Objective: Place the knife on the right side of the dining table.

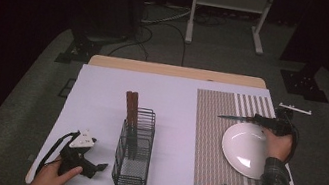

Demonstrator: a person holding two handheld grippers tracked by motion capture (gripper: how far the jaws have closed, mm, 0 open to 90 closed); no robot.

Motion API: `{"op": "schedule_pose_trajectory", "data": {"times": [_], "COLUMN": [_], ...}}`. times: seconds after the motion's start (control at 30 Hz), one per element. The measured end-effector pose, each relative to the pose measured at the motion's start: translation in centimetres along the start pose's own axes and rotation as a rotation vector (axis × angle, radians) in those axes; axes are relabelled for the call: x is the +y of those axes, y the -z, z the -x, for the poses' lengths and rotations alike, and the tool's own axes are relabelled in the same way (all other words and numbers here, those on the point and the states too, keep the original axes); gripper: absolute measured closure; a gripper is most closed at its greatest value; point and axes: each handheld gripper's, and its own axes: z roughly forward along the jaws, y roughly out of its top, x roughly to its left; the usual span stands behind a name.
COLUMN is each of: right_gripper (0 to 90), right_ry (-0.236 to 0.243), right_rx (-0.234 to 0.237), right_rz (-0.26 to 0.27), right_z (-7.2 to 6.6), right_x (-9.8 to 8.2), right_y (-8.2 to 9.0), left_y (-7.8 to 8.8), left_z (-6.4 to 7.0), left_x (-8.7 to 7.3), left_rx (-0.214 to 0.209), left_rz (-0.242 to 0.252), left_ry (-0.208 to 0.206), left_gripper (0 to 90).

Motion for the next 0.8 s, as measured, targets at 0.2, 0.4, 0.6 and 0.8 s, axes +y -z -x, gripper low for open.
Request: {"op": "schedule_pose_trajectory", "data": {"times": [0.2,0.4,0.6,0.8], "right_gripper": [19.4,18.4,17.1,13.7], "right_ry": [0.013,0.038,0.087,0.127], "right_rx": [-0.023,-0.051,-0.037,-0.015], "right_rz": [-0.003,0.018,0.064,0.079], "right_z": [0.0,-0.4,-1.4,-2.4], "right_x": [-0.1,0.3,0.3,-0.2], "right_y": [-0.1,0.9,2.4,3.3], "left_y": [0.0,0.0,0.0,0.0], "left_z": [0.0,0.0,0.0,0.0], "left_x": [0.0,0.0,0.0,0.0], "left_rx": [0.000,0.000,0.000,0.000], "left_rz": [0.000,0.000,0.000,0.000], "left_ry": [0.000,0.000,0.000,0.000], "left_gripper": [0.0,0.0,0.0,0.0]}}
